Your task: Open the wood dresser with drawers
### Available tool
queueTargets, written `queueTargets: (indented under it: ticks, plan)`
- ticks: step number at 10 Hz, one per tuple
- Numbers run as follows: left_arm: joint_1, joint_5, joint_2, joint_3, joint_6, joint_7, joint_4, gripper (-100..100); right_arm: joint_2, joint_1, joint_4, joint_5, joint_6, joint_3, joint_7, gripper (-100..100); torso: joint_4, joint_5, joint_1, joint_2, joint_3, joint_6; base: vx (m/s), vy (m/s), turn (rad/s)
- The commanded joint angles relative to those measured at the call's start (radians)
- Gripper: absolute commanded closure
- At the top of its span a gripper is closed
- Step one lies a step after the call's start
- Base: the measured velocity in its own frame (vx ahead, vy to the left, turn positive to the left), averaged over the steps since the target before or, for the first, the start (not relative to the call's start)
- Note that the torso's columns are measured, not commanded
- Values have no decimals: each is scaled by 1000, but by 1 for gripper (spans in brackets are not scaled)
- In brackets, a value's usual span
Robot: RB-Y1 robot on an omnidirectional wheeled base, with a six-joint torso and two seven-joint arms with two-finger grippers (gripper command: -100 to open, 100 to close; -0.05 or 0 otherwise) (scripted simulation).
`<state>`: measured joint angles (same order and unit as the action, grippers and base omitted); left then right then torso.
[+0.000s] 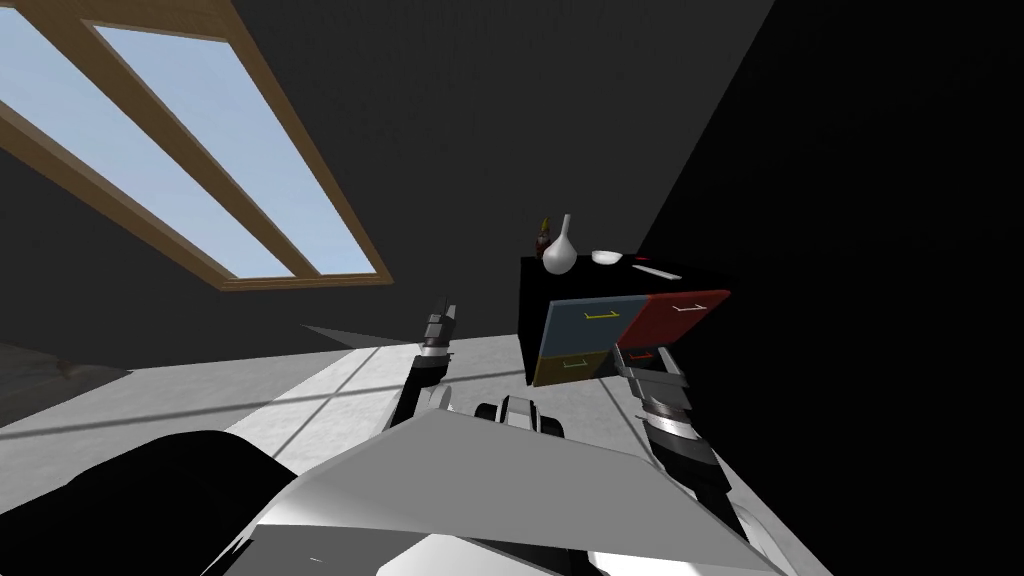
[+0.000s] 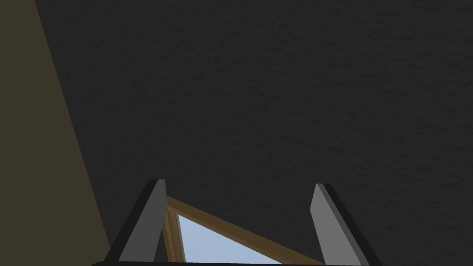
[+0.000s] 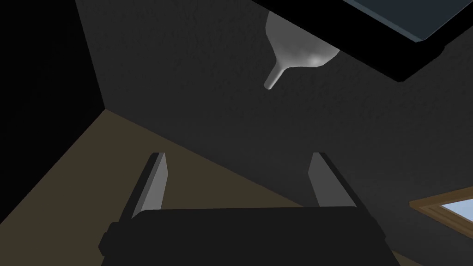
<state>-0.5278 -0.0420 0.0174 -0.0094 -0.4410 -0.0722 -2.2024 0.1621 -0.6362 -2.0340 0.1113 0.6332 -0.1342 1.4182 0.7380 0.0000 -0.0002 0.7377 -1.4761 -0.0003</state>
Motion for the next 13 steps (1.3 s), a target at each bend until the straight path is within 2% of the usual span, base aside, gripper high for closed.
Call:
queueTargets:
  ticks: [1,2,4,5,7,8,10,11,13]
  plan:
    - [0,0,0,0,0,0,0,0,-2,-2,10,6,4,0,78,-100,0,0,0,0,0,1,27,-10,3]
    - [0,0,0,0,0,0,0,0,-2,-6,28,17,9,-5,107,-100,0,0,1,1,0,1,44,-21,131]
    - [0,0,0,0,0,0,0,0,-2,-6,28,17,9,-5,164,-100,0,0,0,0,0,1,37,-20,39]
    - [0,0,0,0,0,0,0,0,-2,-10,46,27,13,-10,193,-100,0,0,1,1,0,1,46,-11,140]
    - [0,0,0,0,0,0,0,0,-2,-10,46,27,13,-10,248,-100,0,0,0,0,0,1,33,-22,31]
    - [0,0,0,0,0,0,0,0,0,-13,64,37,17,-15,277,-100,0,0,0,1,1,1,46,-24,132]
    - [0,0,0,0,0,0,0,0,0,-13,64,37,17,-15,332,-100,0,0,0,0,0,1,33,-25,28]
    - [0,0,0,0,0,0,0,0,2,-16,82,47,21,-19,362,-100,0,0,1,1,1,1,40,-30,118]
    - [0,0,0,0,0,0,0,0,2,-16,82,47,21,-19,411,-100,0,0,0,0,0,1,32,-19,34]
